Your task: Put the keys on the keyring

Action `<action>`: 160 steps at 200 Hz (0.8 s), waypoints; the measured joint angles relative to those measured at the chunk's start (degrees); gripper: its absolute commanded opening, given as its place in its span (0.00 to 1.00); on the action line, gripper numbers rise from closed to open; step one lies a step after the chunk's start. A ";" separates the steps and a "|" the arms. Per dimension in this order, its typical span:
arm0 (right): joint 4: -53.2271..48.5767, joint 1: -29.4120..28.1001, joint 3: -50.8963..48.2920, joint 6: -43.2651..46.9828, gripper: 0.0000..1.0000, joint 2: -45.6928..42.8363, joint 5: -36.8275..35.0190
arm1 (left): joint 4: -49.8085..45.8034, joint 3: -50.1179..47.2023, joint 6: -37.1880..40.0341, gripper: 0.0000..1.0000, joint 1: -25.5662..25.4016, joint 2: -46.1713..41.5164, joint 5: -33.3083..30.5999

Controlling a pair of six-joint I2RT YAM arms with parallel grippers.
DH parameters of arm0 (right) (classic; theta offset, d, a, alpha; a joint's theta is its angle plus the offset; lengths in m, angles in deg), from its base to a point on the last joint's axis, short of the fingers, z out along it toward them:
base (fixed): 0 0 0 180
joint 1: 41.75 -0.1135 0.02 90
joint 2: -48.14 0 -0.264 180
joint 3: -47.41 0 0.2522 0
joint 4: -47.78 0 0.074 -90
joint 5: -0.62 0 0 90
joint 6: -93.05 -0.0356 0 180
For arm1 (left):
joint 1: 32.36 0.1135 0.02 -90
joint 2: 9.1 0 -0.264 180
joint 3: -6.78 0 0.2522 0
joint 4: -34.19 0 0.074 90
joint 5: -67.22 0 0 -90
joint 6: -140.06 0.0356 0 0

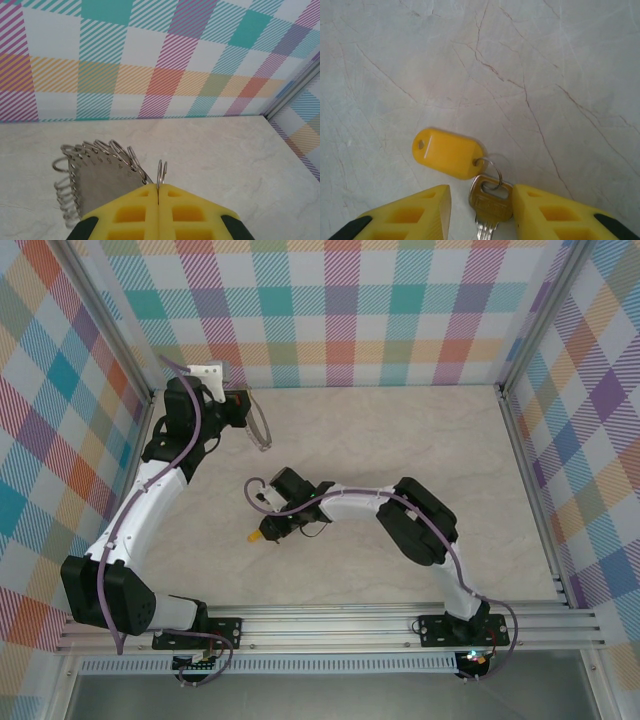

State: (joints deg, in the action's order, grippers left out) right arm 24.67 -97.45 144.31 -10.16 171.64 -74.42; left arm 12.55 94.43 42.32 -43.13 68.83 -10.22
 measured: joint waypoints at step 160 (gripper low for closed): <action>-2.16 -0.90 2.10 3.67 0.35 0.96 -2.99 | -0.13 0.00 -0.46 0.00 0.11 0.00 0.94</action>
State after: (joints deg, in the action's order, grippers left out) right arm 22.51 -98.35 146.41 -6.49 172.60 -77.42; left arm 12.42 94.43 41.86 -43.02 68.83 -9.28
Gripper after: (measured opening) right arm 0.349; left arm 0.049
